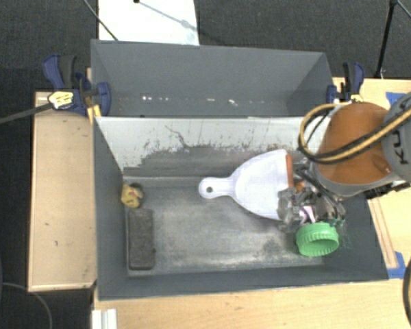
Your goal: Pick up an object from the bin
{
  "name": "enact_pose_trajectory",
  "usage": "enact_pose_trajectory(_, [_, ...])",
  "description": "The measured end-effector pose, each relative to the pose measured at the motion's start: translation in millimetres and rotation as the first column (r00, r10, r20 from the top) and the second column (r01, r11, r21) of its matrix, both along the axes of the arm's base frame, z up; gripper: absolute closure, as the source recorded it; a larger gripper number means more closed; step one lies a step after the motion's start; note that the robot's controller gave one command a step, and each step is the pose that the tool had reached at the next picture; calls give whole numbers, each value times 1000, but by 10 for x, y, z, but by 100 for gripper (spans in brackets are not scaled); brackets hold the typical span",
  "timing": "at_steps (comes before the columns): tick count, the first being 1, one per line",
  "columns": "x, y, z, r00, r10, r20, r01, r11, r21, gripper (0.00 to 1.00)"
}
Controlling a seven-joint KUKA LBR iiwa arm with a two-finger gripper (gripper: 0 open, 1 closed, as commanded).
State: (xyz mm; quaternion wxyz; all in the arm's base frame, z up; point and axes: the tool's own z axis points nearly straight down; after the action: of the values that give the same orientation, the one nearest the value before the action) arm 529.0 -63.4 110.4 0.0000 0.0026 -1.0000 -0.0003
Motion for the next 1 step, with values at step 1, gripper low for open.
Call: enact_pose_trajectory(1, [-55, -27, 527, 1000, -3, -6, 3, 1000, 0, 100])
